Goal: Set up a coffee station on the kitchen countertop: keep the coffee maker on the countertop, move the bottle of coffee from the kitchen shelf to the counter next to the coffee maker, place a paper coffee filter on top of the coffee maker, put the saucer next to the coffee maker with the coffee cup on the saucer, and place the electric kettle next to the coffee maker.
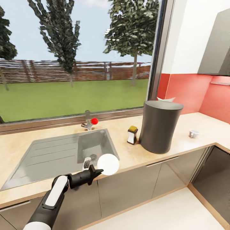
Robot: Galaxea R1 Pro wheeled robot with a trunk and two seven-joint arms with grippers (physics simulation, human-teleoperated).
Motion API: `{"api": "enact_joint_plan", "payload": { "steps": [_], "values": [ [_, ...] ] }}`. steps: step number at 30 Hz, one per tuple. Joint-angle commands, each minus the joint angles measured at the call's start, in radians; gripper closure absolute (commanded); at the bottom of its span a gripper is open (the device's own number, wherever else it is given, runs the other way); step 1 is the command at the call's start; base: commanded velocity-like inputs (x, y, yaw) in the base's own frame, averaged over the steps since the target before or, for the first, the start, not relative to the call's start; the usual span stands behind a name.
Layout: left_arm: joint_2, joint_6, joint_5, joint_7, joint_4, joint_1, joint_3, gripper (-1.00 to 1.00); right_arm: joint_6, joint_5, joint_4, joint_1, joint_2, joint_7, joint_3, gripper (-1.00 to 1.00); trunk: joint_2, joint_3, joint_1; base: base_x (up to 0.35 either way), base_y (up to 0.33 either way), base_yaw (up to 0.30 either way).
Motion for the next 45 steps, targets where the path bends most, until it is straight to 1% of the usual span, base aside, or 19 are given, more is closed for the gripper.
{"api": "enact_joint_plan", "payload": {
  "steps": [1, 14, 16, 18, 21, 22, 23, 24, 25, 27, 29, 30, 33, 40, 45],
  "values": [
    [-0.003, 0.006, -0.01, -0.01, 0.0, -0.001, 0.004, 1.0, 0.002, -0.009, -0.001, -0.001, 0.0, -0.003, 0.008, -1.0, -0.002, -0.002, 0.0, 0.0, -0.274, 0.0],
    [-0.009, 0.006, -0.009, -0.011, -0.004, -0.001, 0.004, 1.0, 0.002, -0.009, -0.001, -0.001, 0.0, -0.003, 0.008, -1.0, -0.002, -0.002, 0.0, 0.088, -0.274, 0.0],
    [-0.022, 0.005, -0.011, -0.007, -0.006, -0.009, 0.004, 1.0, 0.002, -0.009, -0.001, -0.001, 0.0, -0.003, 0.008, -1.0, -0.002, -0.002, 0.0, 0.134, -0.274, 0.0],
    [-0.045, 0.005, -0.011, 0.02, -0.008, -0.022, 0.006, 1.0, 0.002, -0.009, -0.001, -0.001, 0.0, -0.003, 0.008, -1.0, -0.002, -0.002, 0.0, 0.135, -0.267, 0.0],
    [-0.077, 0.002, -0.007, 0.115, -0.008, -0.059, 0.011, 1.0, 0.002, -0.009, -0.001, -0.001, 0.0, -0.003, 0.007, -1.0, -0.002, -0.002, 0.0, 0.13, -0.211, 0.0],
    [-0.088, -0.001, 0.016, 0.171, -0.007, -0.071, 0.021, 1.0, 0.002, -0.009, -0.001, -0.001, 0.0, -0.003, 0.007, -1.0, -0.002, -0.002, 0.0, 0.114, -0.104, 0.0],
    [-0.093, -0.003, 0.041, 0.205, -0.005, -0.077, 0.032, 1.0, 0.002, -0.009, -0.001, -0.001, 0.0, -0.004, 0.007, -1.0, -0.002, -0.002, 0.0, 0.105, -0.066, 0.0],
    [-0.098, -0.009, 0.092, 0.26, 0.0, -0.082, 0.049, 1.0, 0.002, -0.009, -0.001, -0.001, 0.0, -0.003, 0.007, -1.0, -0.002, -0.002, 0.0, 0.065, -0.034, 0.0],
    [-0.102, -0.083, 0.219, 0.407, 0.005, -0.086, 0.062, 1.0, 0.002, -0.009, -0.001, -0.001, 0.0, -0.003, 0.007, -1.0, -0.002, -0.002, 0.0, 0.011, -0.006, 0.0],
    [-0.102, -0.111, 0.274, 0.475, 0.005, -0.086, 0.06, 1.0, 0.003, -0.009, -0.001, -0.001, 0.0, -0.004, 0.007, -1.0, -0.002, -0.002, 0.0, 0.005, -0.003, 0.0],
    [-0.102, -0.123, 0.305, 0.509, 0.004, -0.085, 0.059, 1.0, 0.003, -0.009, -0.001, -0.001, 0.0, -0.003, 0.007, -1.0, -0.002, -0.002, 0.0, 0.002, -0.001, 0.0],
    [-0.103, -0.128, 0.316, 0.52, 0.003, -0.082, 0.057, 1.0, 0.003, -0.009, -0.001, -0.001, 0.0, -0.003, 0.007, -1.0, -0.002, -0.002, 0.0, 0.107, 0.0, 0.0],
    [-0.103, -0.131, 0.321, 0.526, 0.006, -0.076, 0.056, 1.0, 0.003, -0.009, -0.001, -0.001, 0.0, -0.003, 0.007, -1.0, -0.002, -0.002, 0.0, 0.238, -0.025, 0.0],
    [-0.103, -0.133, 0.322, 0.527, 0.009, -0.067, 0.055, 1.0, 0.003, -0.004, -0.001, -0.001, 0.0, 0.0, 0.01, -1.0, -0.002, -0.002, 0.0, 0.248, -0.175, 0.0],
    [-0.109, -0.133, 0.321, 0.527, 0.01, -0.067, 0.054, 1.0, 0.002, -0.003, 0.001, -0.001, -0.001, 0.0, 0.01, -1.0, -0.002, -0.002, 0.0, 0.115, -0.242, 0.0]
  ]
}}
